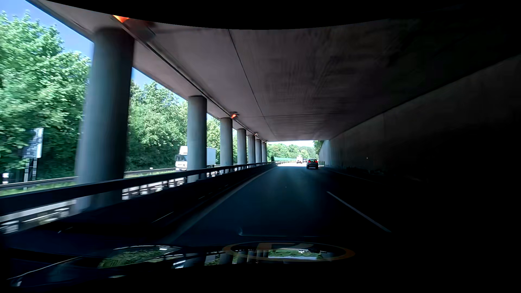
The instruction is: Follow the waypoints while adhering to traffic rules and regulations
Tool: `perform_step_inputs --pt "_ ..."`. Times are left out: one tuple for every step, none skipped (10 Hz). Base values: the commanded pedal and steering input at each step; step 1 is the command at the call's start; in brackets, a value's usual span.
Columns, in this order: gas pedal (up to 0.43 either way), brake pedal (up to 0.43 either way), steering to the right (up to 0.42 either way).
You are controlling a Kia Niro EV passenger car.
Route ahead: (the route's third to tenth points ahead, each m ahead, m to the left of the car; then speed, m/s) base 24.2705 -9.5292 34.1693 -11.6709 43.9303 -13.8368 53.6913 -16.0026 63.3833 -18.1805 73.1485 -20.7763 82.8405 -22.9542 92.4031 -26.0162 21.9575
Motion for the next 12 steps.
perform_step_inputs --pt "0.268 0.0 0.01" --pt "0.268 0.0 0.01" --pt "0.268 0.0 0.009" --pt "0.268 0.0 0.01" --pt "0.268 0.0 0.01" --pt "0.268 0.0 0.01" --pt "0.28 0.0 0.01" --pt "0.28 0.0 0.01" --pt "0.28 0.0 0.01" --pt "0.28 0.0 0.01" --pt "0.28 0.0 0.01" --pt "0.28 0.0 0.01"
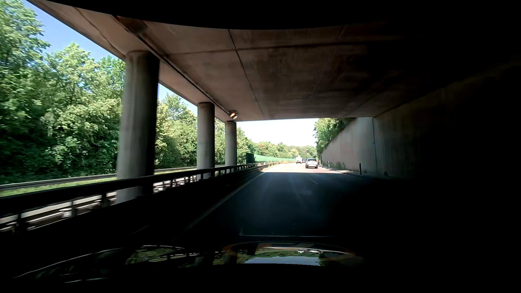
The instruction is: Follow the waypoints while adhering to traffic rules and regulations
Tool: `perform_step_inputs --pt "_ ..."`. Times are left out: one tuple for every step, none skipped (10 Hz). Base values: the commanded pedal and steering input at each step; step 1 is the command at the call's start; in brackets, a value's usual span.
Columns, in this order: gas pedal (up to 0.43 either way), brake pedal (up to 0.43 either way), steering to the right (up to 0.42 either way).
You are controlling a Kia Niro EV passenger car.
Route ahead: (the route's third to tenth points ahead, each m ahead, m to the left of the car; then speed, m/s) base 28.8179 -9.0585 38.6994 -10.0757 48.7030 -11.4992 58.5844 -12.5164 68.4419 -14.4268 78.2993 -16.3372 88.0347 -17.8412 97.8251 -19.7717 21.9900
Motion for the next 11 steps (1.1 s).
perform_step_inputs --pt "0.28 0.0 0.01" --pt "0.28 0.0 0.01" --pt "0.28 0.0 0.01" --pt "0.28 0.0 0.01" --pt "0.28 0.0 0.01" --pt "0.28 0.0 0.011" --pt "0.28 0.0 0.01" --pt "0.28 0.0 0.01" --pt "0.28 0.0 0.01" --pt "0.28 0.0 0.01" --pt "0.28 0.0 0.011"
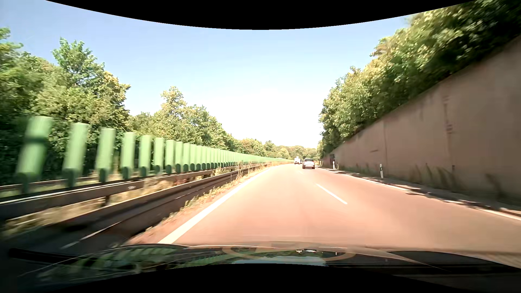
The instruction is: Follow the waypoints while adhering to traffic rules and regulations
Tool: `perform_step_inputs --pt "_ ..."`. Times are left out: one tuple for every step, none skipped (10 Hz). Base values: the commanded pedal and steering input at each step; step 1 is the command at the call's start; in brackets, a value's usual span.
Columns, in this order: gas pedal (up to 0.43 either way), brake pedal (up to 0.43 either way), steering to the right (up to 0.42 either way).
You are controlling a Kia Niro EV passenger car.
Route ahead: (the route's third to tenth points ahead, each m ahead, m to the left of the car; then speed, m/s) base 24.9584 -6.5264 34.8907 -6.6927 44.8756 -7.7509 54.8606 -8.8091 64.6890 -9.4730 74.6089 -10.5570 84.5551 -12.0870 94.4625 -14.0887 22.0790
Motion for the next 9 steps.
perform_step_inputs --pt "0.28 0.0 0.01" --pt "0.28 0.0 0.01" --pt "0.28 0.0 0.01" --pt "0.28 0.0 0.009" --pt "0.28 0.0 0.009" --pt "0.28 0.0 0.009" --pt "0.28 0.0 0.009" --pt "0.28 0.0 0.009" --pt "0.28 0.0 0.009"
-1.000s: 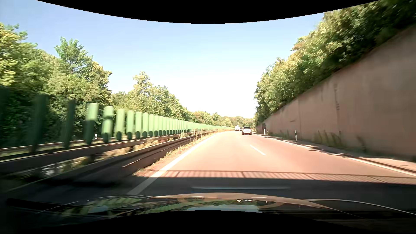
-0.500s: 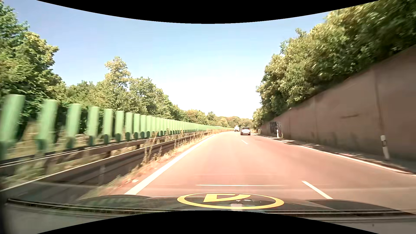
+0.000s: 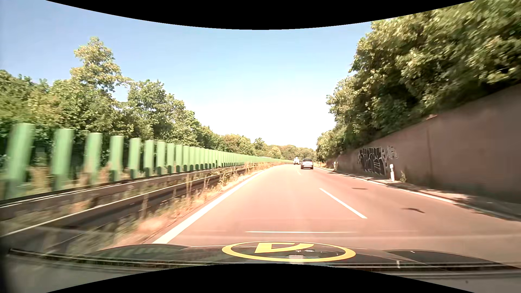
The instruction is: Follow the waypoints while adhering to traffic rules and regulations
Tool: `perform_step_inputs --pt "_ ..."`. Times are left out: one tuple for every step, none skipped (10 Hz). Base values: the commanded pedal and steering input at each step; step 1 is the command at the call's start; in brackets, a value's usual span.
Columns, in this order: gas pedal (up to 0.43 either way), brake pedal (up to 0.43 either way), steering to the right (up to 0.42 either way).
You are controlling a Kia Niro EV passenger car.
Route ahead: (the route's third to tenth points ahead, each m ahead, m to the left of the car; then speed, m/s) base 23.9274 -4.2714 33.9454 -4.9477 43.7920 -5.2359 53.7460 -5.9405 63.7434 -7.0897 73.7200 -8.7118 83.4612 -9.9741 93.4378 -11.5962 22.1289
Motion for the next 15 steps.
perform_step_inputs --pt "0.28 0.0 0.009" --pt "0.28 0.0 0.009" --pt "0.28 0.0 0.009" --pt "0.28 0.0 0.009" --pt "0.28 0.0 0.009" --pt "0.28 0.0 0.009" --pt "0.28 0.0 0.009" --pt "0.28 0.0 0.009" --pt "0.28 0.0 0.009" --pt "0.28 0.0 0.009" --pt "0.28 0.0 0.009" --pt "0.28 0.0 0.009" --pt "0.28 0.0 0.009" --pt "0.28 0.0 0.009" --pt "0.28 0.0 0.009"
